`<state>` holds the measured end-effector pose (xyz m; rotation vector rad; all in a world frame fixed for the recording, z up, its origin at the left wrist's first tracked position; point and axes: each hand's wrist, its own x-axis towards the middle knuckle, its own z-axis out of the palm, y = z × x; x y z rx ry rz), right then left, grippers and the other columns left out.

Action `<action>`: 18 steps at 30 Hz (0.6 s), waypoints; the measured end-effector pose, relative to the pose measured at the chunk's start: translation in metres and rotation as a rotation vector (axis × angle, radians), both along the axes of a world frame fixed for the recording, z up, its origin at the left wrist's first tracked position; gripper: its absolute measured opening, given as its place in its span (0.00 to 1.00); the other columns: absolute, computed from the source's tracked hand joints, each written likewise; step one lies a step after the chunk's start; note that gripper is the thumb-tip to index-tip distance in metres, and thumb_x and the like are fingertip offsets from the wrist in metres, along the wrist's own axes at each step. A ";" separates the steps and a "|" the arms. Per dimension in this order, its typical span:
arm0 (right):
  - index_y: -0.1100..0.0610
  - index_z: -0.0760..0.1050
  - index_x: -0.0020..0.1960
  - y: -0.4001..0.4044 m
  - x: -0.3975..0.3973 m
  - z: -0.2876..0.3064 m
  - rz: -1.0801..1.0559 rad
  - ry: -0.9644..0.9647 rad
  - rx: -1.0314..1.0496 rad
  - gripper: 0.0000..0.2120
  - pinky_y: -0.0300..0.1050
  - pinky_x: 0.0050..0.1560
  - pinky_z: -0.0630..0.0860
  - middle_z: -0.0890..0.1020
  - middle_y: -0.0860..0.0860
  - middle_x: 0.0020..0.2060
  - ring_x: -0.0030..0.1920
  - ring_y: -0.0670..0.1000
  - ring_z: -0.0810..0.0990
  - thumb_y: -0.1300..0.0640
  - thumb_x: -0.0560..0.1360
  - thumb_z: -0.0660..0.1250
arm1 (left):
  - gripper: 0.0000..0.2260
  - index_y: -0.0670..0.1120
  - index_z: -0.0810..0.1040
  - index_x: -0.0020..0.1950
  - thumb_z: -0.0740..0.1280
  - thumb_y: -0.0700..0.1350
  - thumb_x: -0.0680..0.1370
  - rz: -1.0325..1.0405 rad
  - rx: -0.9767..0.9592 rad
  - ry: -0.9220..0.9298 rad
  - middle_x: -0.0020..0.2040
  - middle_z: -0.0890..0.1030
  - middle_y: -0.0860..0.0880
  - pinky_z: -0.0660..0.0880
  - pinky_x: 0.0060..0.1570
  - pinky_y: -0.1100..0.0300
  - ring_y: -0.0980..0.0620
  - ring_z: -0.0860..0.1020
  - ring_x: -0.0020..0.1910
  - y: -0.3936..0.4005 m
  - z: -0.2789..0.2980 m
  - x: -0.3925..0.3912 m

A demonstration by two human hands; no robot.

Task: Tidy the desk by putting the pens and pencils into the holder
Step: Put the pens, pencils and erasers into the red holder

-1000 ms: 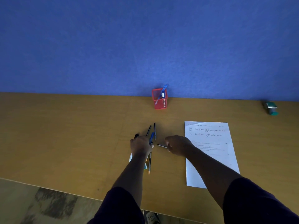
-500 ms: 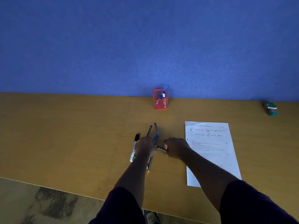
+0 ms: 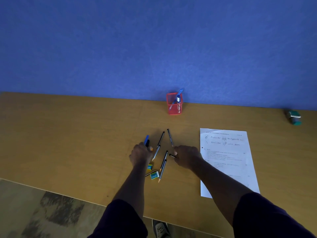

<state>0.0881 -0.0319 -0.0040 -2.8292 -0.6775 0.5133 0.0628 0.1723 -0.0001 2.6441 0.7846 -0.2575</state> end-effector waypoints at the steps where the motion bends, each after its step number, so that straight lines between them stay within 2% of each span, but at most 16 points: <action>1: 0.49 0.75 0.60 0.001 0.000 -0.001 0.007 -0.005 0.001 0.14 0.49 0.52 0.78 0.81 0.48 0.54 0.55 0.52 0.81 0.45 0.77 0.64 | 0.16 0.44 0.77 0.62 0.67 0.53 0.80 0.016 -0.025 -0.013 0.57 0.81 0.45 0.78 0.54 0.47 0.44 0.80 0.55 0.000 0.001 0.001; 7: 0.50 0.72 0.64 0.013 0.000 0.001 0.043 -0.054 0.069 0.16 0.48 0.51 0.78 0.79 0.50 0.58 0.56 0.54 0.80 0.48 0.78 0.63 | 0.15 0.44 0.78 0.57 0.74 0.51 0.75 0.126 -0.190 -0.036 0.56 0.83 0.45 0.78 0.56 0.46 0.44 0.80 0.56 -0.004 0.006 0.008; 11: 0.47 0.70 0.70 0.034 -0.002 0.001 0.096 0.081 0.227 0.20 0.51 0.56 0.79 0.77 0.49 0.62 0.60 0.52 0.78 0.53 0.79 0.65 | 0.18 0.45 0.79 0.55 0.78 0.51 0.71 0.115 -0.209 0.007 0.55 0.83 0.46 0.79 0.52 0.52 0.44 0.81 0.55 -0.007 0.005 0.012; 15: 0.46 0.75 0.63 0.057 0.002 -0.001 0.040 0.188 0.345 0.16 0.53 0.56 0.78 0.77 0.49 0.58 0.59 0.51 0.77 0.60 0.79 0.62 | 0.21 0.45 0.79 0.57 0.78 0.52 0.70 0.069 -0.173 0.044 0.54 0.83 0.46 0.76 0.45 0.56 0.44 0.81 0.55 -0.008 0.003 0.014; 18: 0.48 0.77 0.59 0.067 0.005 -0.005 0.012 0.208 0.361 0.13 0.54 0.55 0.78 0.76 0.52 0.56 0.56 0.53 0.78 0.60 0.79 0.62 | 0.13 0.45 0.79 0.50 0.76 0.49 0.71 0.079 -0.215 -0.008 0.48 0.82 0.46 0.71 0.39 0.58 0.44 0.81 0.49 -0.006 0.000 0.016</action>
